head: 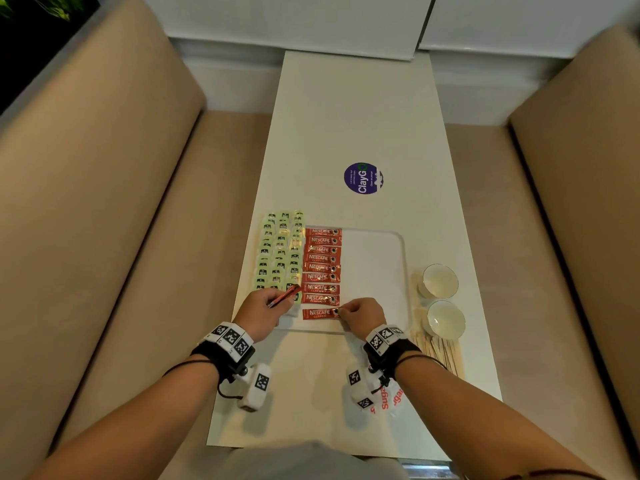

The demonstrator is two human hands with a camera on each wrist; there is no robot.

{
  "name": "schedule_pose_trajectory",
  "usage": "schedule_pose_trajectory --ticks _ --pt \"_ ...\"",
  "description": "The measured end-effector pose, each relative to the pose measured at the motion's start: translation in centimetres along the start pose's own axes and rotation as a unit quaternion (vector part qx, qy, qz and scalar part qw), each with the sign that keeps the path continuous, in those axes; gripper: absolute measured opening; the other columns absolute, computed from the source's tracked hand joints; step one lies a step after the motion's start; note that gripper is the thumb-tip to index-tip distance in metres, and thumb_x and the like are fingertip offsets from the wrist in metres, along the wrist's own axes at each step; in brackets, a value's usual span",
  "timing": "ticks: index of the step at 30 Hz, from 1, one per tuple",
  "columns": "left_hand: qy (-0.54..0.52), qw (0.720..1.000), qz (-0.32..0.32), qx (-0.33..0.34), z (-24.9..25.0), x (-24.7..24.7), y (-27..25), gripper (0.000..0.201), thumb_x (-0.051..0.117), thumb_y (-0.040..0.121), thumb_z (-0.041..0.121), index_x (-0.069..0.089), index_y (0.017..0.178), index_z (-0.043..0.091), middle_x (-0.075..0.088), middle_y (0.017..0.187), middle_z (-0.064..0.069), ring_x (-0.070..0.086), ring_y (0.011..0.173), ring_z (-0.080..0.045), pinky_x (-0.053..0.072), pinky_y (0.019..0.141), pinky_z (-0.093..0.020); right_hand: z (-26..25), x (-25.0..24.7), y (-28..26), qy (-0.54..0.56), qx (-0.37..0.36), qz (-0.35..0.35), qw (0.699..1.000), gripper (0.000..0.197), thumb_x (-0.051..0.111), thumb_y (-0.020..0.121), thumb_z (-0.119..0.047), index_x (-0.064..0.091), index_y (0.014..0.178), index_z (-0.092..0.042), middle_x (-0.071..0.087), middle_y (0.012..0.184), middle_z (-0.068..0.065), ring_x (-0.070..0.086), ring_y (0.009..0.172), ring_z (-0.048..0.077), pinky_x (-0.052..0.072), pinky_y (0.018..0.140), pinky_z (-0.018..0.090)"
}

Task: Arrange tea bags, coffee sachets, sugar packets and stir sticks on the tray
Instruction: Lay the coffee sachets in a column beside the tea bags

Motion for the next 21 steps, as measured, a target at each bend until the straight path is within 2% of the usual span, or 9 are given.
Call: schedule_pose_trajectory --ticks 4,9,12,15,21 --pt "0.006 1.0 0.006 0.002 -0.3 -0.35 -0.09 0.02 0.067 0.095 0.025 0.069 0.092 0.005 0.055 0.073 -0.007 0.049 0.057 -0.016 0.045 0.063 -0.032 -0.24 0.28 -0.11 0.006 0.011 0.021 1.0 0.018 0.072 0.088 -0.023 0.072 0.07 -0.023 0.072 0.075 -0.005 0.066 0.074 0.01 0.049 0.064 0.022" --pt "0.014 1.0 0.009 0.002 -0.43 -0.64 -0.26 0.014 0.066 0.096 0.025 0.071 0.092 0.013 0.058 0.077 -0.006 0.051 0.051 -0.008 0.044 0.054 -0.022 -0.61 0.55 0.02 -0.005 0.011 0.026 1.0 0.022 0.075 0.086 -0.02 0.07 0.065 -0.025 0.074 0.075 -0.002 0.069 0.075 0.013 0.054 0.066 0.025" --pt "0.015 1.0 0.01 0.002 -0.63 -0.68 -0.25 0.013 0.066 0.096 0.025 0.071 0.092 0.014 0.058 0.077 -0.007 0.051 0.049 -0.005 0.044 0.054 -0.022 -0.65 0.75 0.06 -0.001 0.019 0.029 0.999 0.019 0.075 0.085 -0.018 0.074 0.066 -0.02 0.075 0.073 0.001 0.072 0.075 0.017 0.061 0.071 0.03" --pt "0.017 1.0 0.01 0.002 -0.71 -0.7 -0.27 0.012 0.067 0.095 0.025 0.071 0.092 0.015 0.058 0.075 -0.007 0.051 0.048 -0.005 0.044 0.055 -0.023 -0.7 0.92 0.06 0.0 0.018 0.036 0.999 0.013 0.074 0.084 -0.017 0.078 0.073 -0.011 0.075 0.071 0.003 0.073 0.074 0.019 0.062 0.071 0.032" --pt "0.008 1.0 0.007 0.001 -0.37 -0.66 -0.36 0.01 0.067 0.096 0.024 0.07 0.089 0.017 0.055 0.071 -0.004 0.049 0.047 -0.004 0.043 0.054 -0.022 -0.92 0.75 0.27 -0.025 0.016 0.038 0.999 0.019 0.073 0.086 -0.022 0.073 0.067 -0.021 0.075 0.074 -0.001 0.071 0.075 0.015 0.06 0.071 0.029"
Point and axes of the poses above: each hand's wrist, its own y-axis towards the middle knuckle, its own x-axis out of the palm, z = x × y, the point moved 2 cm from there along y, towards the middle knuckle
